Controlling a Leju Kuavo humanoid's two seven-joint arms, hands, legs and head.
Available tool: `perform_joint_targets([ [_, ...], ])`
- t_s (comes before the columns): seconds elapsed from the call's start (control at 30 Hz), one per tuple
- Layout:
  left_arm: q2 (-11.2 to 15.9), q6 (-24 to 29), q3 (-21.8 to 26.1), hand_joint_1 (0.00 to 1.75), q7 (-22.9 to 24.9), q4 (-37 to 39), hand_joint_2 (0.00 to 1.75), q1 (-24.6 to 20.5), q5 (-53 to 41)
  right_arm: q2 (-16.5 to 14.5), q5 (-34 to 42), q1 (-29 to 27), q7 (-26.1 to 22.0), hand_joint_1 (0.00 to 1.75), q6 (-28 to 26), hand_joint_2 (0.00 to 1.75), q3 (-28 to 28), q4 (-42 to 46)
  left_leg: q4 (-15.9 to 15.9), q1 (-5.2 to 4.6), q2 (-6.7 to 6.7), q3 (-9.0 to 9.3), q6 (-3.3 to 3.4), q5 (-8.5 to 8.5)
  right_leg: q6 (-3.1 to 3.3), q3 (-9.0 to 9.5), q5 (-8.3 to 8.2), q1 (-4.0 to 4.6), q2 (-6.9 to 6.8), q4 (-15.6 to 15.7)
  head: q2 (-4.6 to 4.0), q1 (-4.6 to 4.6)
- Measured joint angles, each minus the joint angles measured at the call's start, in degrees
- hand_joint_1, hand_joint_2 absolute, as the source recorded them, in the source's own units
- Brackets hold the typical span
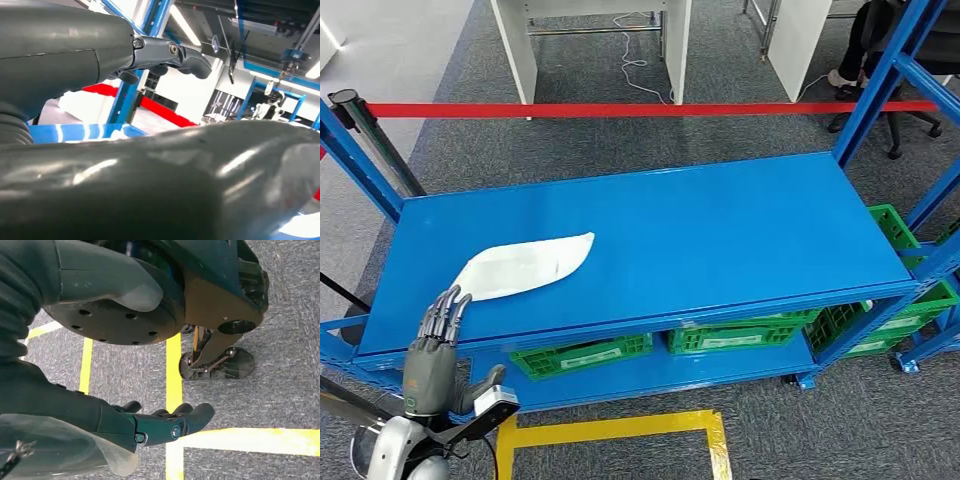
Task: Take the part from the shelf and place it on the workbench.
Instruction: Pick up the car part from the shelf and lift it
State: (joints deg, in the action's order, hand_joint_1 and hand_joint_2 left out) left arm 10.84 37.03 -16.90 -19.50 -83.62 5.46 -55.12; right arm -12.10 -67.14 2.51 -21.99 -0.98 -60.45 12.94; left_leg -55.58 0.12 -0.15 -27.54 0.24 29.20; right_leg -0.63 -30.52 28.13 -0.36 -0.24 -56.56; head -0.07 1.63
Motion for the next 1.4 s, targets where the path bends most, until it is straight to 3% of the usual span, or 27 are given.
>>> perform_joint_targets([
  [0.2,-0.1,-0.6,-1.1,0.00,0.8,0.5,0.00,-1.9,-2.6,0.1,-1.4,0.1,2.7,0.00,-0.1,1.75,0.8,-0.2,0.0,0.00,0.00,0.00,0.00,0.00,-0.01,0.00,-0.01,0.00,0.02,0.0,0.00,0.01],
  [0.4,0.6,-6.1,-3.6,0.00,2.3,2.4,0.00,-6.4,-3.2,0.6,-3.2,0.5,6.3,0.00,0.8,1.75,2.0,-0.2,0.0,0.00,0.01,0.00,0.00,-0.01,-0.03,0.00,-0.06,0.00,0.03,0.0,-0.01,0.00],
  [0.57,2.1,-9.5,-5.0,0.00,3.4,3.5,0.00,-9.4,-2.8,0.8,-3.8,0.5,6.5,0.00,1.4,1.75,2.9,-0.2,-0.2,-0.01,0.02,-0.03,0.00,-0.01,-0.07,-0.02,-0.15,-0.03,0.04,0.0,0.00,0.00],
  [0.83,3.3,-10.3,-6.3,0.00,4.1,4.3,0.00,-10.8,-2.5,0.9,-3.9,0.5,6.7,0.00,0.5,1.75,3.3,-0.2,-0.7,-0.07,0.02,-0.44,0.21,0.11,-0.38,-0.17,-0.34,-0.12,0.07,0.0,-0.01,-0.01],
  [0.93,3.4,-10.2,-6.5,0.00,4.9,4.5,0.00,-11.0,-2.4,0.9,-4.2,0.4,8.0,0.00,-1.6,0.44,3.5,-0.2,-0.9,-0.17,0.01,-0.80,0.56,-0.02,-0.82,-0.31,-0.62,-0.20,0.06,0.1,-0.01,-0.01],
  [0.97,3.4,-10.0,-6.6,0.00,5.3,4.5,0.00,-11.1,-2.5,0.9,-4.3,0.4,8.4,0.00,-2.3,0.44,3.6,-0.2,-0.7,-0.03,0.05,-0.83,0.85,-0.27,-1.00,-0.47,-0.60,-0.23,0.08,0.1,0.00,0.00],
  [1.03,3.3,-9.7,-6.7,0.00,6.2,4.5,0.00,-11.4,-2.7,0.9,-4.5,0.4,9.0,0.00,-3.6,1.31,3.6,-0.2,0.0,0.26,0.25,-0.86,1.47,-0.86,-1.35,-1.59,0.59,-0.24,0.15,-1.5,0.00,0.13],
  [1.07,3.1,-9.6,-6.7,0.00,6.7,4.5,0.00,-11.5,-2.9,0.9,-4.6,0.4,9.4,0.00,-4.2,1.75,3.6,-0.2,0.3,0.41,0.37,-0.90,1.70,-1.09,-1.48,-2.96,2.04,-0.27,0.18,-4.1,0.00,0.23],
  [1.13,2.9,-9.7,-6.7,0.00,8.1,4.7,0.00,-11.7,-3.3,0.9,-4.8,0.3,10.0,0.00,-5.3,1.75,3.7,-0.3,0.3,0.41,0.54,-1.12,1.85,-1.19,-1.75,-6.94,5.49,-0.32,0.20,-12.1,-0.01,0.41],
  [1.17,2.8,-10.1,-6.7,0.00,8.6,4.9,0.00,-11.7,-3.3,0.9,-4.9,0.2,10.4,0.00,-5.6,1.75,3.7,-0.3,0.2,0.43,0.59,-1.14,1.83,-1.18,-1.86,-8.65,6.34,-0.37,0.19,-15.4,-0.01,0.41],
  [1.2,2.7,-10.5,-6.8,0.00,9.1,5.1,0.00,-11.8,-3.3,0.9,-5.0,0.1,10.7,0.00,-5.9,1.75,3.8,-0.3,0.2,0.47,0.62,-1.11,1.77,-1.14,-1.96,-9.49,6.05,-0.43,0.18,-16.8,-0.01,0.41],
  [1.23,2.6,-11.0,-6.8,0.00,9.6,5.4,0.00,-11.8,-3.2,0.9,-5.1,0.0,11.0,0.00,-6.2,1.75,3.8,-0.3,0.1,0.56,0.61,-1.05,1.63,-1.05,-2.02,-9.15,4.56,-0.51,0.17,-15.7,-0.01,0.42],
  [1.3,2.3,-11.7,-6.8,0.00,10.6,5.7,0.00,-12.0,-3.3,0.9,-5.4,0.0,11.4,0.00,-6.6,1.75,4.0,-0.3,-0.2,0.77,0.54,-0.95,1.01,-0.63,-2.15,-5.98,0.40,-0.71,0.16,-8.3,-0.01,0.43],
  [1.33,2.2,-11.8,-6.8,0.00,11.0,5.9,0.00,-12.2,-3.7,0.9,-5.4,0.0,11.6,0.00,-6.7,1.75,4.1,-0.3,-0.7,0.74,0.48,-1.07,0.59,-0.34,-2.07,-4.28,-0.80,-0.73,0.21,-4.7,-0.01,0.49],
  [1.4,2.2,-11.8,-6.8,0.00,11.8,6.2,0.00,-12.6,-4.6,0.9,-5.5,0.1,11.8,0.00,-6.9,1.75,4.1,-0.4,-1.3,0.58,0.42,-1.53,-0.12,-0.07,-1.42,-2.88,-0.94,-0.58,0.33,-1.9,0.00,0.52],
])
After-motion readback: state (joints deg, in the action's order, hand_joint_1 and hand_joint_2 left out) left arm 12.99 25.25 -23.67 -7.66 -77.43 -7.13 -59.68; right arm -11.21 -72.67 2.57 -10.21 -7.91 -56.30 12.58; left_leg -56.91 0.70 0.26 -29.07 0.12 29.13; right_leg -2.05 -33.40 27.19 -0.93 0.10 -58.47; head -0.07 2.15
